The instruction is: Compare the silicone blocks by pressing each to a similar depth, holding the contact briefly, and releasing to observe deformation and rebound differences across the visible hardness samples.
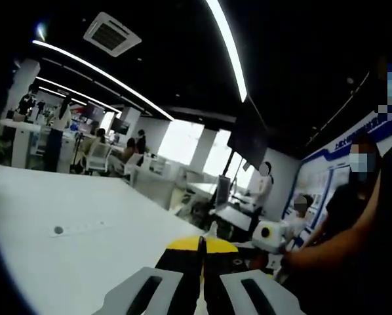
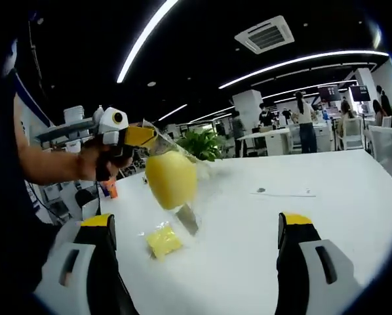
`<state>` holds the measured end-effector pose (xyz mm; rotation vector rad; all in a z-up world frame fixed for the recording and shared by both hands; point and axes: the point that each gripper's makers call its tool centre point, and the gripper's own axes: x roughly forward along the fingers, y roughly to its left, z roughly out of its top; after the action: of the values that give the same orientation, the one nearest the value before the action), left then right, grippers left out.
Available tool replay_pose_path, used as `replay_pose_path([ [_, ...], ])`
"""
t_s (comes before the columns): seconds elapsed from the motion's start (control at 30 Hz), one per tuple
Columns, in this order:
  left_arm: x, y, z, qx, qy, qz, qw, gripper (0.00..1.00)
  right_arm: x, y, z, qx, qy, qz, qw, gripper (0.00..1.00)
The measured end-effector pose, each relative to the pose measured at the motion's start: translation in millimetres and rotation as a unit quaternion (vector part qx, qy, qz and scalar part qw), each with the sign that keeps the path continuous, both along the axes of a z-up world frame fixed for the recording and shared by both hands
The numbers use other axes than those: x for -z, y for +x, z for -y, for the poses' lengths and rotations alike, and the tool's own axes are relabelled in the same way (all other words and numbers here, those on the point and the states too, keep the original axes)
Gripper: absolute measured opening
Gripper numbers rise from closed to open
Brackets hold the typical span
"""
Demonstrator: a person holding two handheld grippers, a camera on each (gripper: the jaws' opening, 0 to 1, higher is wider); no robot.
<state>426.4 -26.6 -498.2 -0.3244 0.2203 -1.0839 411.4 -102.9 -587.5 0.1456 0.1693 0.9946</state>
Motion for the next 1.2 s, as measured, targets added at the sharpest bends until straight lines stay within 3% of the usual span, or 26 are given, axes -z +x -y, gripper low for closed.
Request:
replay_pose_path([
  [0.07,-3.2,-1.9,0,0.003,-0.008,-0.002,1.0000,0.00,-5.4,1,-5,-0.014,0.010,0.012,0.9998,0.96],
  [0.4,-11.7,-17.0,9,0.036,-0.030,-0.010,0.9988,0.00,-25.3,-2,-30,-0.069,0.066,0.016,0.9953,0.95],
  [0.53,-15.2,-22.8,15,0.050,-0.033,-0.010,0.9982,0.00,-28.9,-6,-40,-0.089,0.087,0.021,0.9920,0.78],
  [0.63,-18.7,-24.8,17,0.056,-0.037,-0.009,0.9977,0.00,-32.1,-8,-43,-0.099,0.119,0.015,0.9878,0.72],
  [0.87,-21.0,-30.1,19,0.071,-0.044,-0.006,0.9965,0.00,-35.0,-15,-50,-0.119,0.117,0.024,0.9857,0.50],
  [1.0,-17.1,-31.7,18,0.074,-0.048,-0.010,0.9961,0.00,-41.6,-21,-54,-0.138,0.129,0.026,0.9817,0.29],
  [1.17,-16.2,-31.0,15,0.071,-0.051,-0.011,0.9961,0.00,-39.9,-23,-56,-0.138,0.113,0.023,0.9836,0.21],
  [1.2,-16.7,-30.9,14,0.070,-0.053,-0.010,0.9961,0.00,-40.4,-24,-56,-0.141,0.114,0.010,0.9833,0.20],
])
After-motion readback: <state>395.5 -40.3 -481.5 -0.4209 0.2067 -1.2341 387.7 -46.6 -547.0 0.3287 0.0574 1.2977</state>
